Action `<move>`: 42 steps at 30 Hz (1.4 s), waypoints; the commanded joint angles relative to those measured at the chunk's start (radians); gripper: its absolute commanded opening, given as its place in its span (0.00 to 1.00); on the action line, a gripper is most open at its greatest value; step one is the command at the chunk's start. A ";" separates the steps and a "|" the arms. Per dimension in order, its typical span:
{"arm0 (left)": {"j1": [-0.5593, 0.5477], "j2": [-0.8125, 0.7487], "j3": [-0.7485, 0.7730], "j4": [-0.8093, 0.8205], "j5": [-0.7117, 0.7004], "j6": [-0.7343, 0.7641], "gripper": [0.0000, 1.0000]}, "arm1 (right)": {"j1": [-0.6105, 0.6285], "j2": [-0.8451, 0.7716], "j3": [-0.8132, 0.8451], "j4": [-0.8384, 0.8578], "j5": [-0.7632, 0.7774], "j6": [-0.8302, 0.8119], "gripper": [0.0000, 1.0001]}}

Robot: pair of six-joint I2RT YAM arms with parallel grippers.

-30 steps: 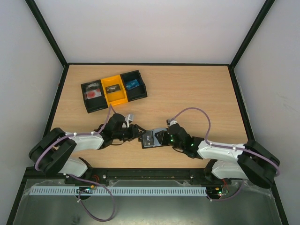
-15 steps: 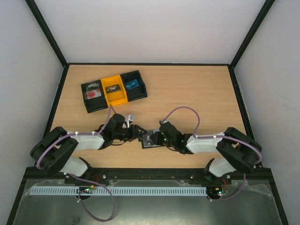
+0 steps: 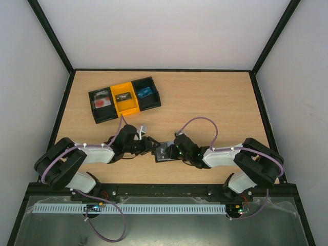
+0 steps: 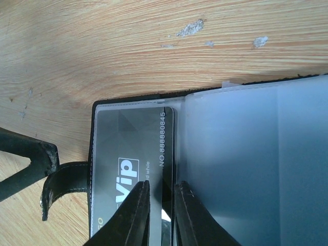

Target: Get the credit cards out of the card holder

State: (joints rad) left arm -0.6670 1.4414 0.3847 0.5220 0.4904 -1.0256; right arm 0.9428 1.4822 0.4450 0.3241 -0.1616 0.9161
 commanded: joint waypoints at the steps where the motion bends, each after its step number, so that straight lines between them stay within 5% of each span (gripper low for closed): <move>1: -0.014 -0.015 0.016 0.008 0.002 0.003 0.48 | 0.005 0.014 -0.021 0.010 0.029 -0.007 0.16; 19: -0.044 0.093 0.112 -0.142 -0.096 0.069 0.51 | 0.005 0.049 -0.023 0.035 0.012 -0.012 0.16; 24: -0.035 0.084 0.094 -0.163 -0.125 0.078 0.38 | 0.005 0.041 -0.028 0.035 0.016 -0.008 0.16; 42: -0.029 0.087 0.088 -0.158 -0.117 0.081 0.18 | 0.005 -0.031 -0.027 0.007 0.045 0.006 0.17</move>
State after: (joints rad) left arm -0.7017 1.5444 0.4850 0.3752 0.3840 -0.9508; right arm 0.9428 1.4876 0.4332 0.3645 -0.1539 0.9169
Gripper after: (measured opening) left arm 0.190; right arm 0.169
